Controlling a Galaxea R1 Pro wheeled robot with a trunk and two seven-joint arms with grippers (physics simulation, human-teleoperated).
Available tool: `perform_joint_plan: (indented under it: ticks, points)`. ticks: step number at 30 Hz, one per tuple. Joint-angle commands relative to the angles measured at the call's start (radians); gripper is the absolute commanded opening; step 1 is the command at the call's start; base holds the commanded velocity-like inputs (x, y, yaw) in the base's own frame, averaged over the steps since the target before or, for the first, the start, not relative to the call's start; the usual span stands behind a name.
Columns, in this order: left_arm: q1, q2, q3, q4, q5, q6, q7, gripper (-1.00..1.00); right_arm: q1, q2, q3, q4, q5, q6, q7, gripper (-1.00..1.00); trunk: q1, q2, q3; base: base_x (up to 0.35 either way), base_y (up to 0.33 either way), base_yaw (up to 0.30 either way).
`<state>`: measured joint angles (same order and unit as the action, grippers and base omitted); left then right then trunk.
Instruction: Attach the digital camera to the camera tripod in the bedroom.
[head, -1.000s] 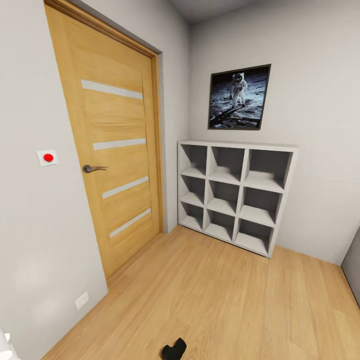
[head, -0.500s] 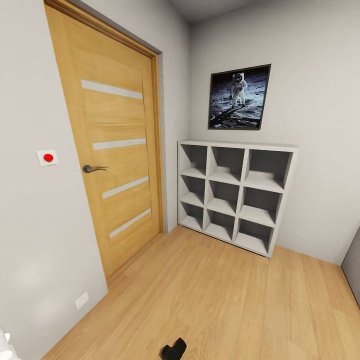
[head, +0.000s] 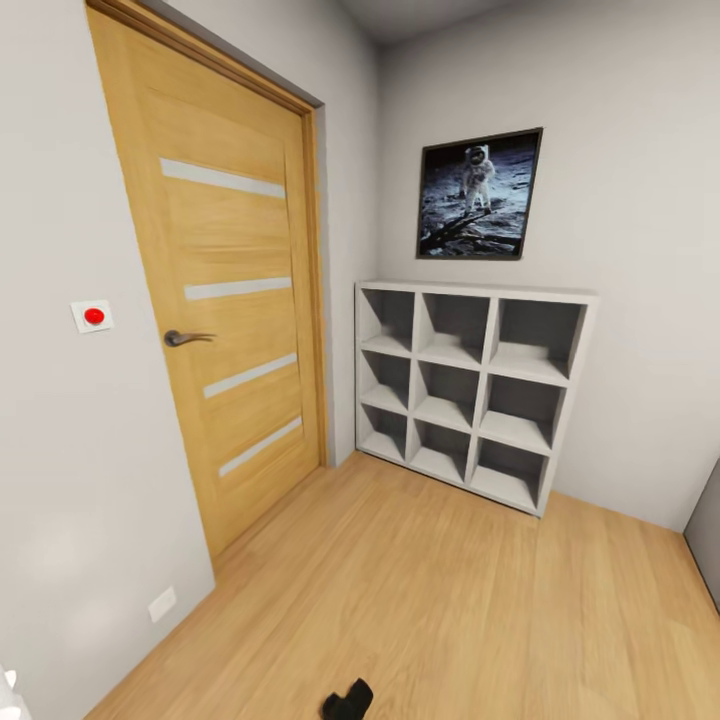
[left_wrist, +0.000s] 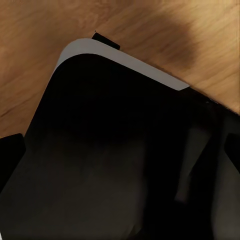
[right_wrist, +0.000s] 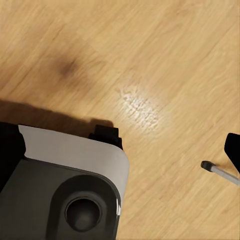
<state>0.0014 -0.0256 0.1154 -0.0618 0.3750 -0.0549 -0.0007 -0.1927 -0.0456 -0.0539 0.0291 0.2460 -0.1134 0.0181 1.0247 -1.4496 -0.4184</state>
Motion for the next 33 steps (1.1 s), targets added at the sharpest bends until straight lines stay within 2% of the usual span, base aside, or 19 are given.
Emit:
perform_joint_plan:
  ticks: [1, 8, 19, 33]
  points:
    - [0.000, 0.000, 0.007, -0.001, -0.002, -0.001, 0.000, 1.00, -0.001, 0.000, -0.006, 0.003, 0.006, -0.006, 0.002, 1.00, 0.000, 0.000, -0.001, 0.184, 0.005, 0.000]
    - [0.000, 0.000, 0.004, -0.001, -0.002, -0.001, -0.001, 1.00, -0.002, 0.001, -0.007, 0.003, 0.001, -0.007, 0.002, 1.00, 0.000, 0.000, -0.001, 0.285, 0.120, 0.000]
    - [0.000, 0.000, 0.004, -0.001, -0.002, -0.001, -0.001, 1.00, -0.002, 0.001, -0.012, 0.003, -0.003, -0.006, 0.002, 1.00, 0.000, 0.000, -0.001, 0.274, 0.238, -0.012]
    - [0.000, -0.001, 0.005, -0.001, -0.002, -0.001, -0.001, 1.00, -0.002, 0.001, -0.013, 0.003, -0.004, -0.006, 0.002, 1.00, 0.000, 0.000, -0.001, 0.176, 0.270, -0.200]
